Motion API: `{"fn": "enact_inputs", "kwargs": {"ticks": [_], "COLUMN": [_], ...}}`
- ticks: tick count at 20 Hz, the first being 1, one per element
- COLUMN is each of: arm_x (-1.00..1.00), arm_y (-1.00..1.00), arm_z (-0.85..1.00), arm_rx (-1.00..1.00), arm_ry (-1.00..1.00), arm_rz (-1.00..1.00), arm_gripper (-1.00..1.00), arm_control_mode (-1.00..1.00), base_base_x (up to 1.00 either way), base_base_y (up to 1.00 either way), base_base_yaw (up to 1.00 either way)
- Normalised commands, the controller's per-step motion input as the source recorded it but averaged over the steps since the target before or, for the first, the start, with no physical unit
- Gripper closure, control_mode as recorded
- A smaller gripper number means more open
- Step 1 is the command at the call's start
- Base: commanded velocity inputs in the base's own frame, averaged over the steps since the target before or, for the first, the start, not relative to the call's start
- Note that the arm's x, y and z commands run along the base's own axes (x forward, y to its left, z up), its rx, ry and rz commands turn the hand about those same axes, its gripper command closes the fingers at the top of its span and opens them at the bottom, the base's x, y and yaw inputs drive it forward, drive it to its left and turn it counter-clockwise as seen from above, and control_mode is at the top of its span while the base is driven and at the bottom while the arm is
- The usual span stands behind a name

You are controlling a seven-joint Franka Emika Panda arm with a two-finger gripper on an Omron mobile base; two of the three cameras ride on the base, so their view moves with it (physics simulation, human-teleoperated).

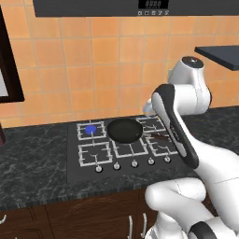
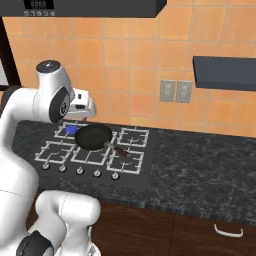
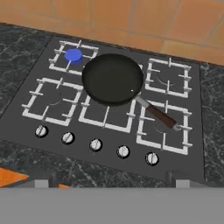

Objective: Turn off the rear left burner of the stove.

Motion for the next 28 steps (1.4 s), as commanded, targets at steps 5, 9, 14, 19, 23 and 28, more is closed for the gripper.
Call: {"fn": "enact_inputs", "kwargs": {"ticks": [5,9,14,19,23,28], "arm_x": [-0.10,-0.01,0.01,-0.02,-0.10,-0.11], "arm_y": [0.42,0.40,0.25,0.08,0.14,0.26], "arm_z": [0.00,0.00,-0.17,-0.42,-0.53,-0.58], "arm_rx": [-0.30,-0.27,-0.17,-0.17,-0.27,-0.26], "arm_ry": [-0.03,0.00,0.02,0.01,0.04,0.02], "arm_rz": [0.63,0.71,0.75,0.87,0.83,0.74], "arm_gripper": [-1.00,-1.00,-1.00,-1.00,-1.00,-1.00], "arm_control_mode": [-1.00,-1.00,-1.00,-1.00,-1.00,-1.00], "base_base_x": [0.00,0.00,0.00,0.00,0.00,0.00], "base_base_y": [0.00,0.00,0.00,0.00,0.00,0.00], "base_base_yaw": [0.00,0.00,0.00,0.00,0.00,0.00]}}
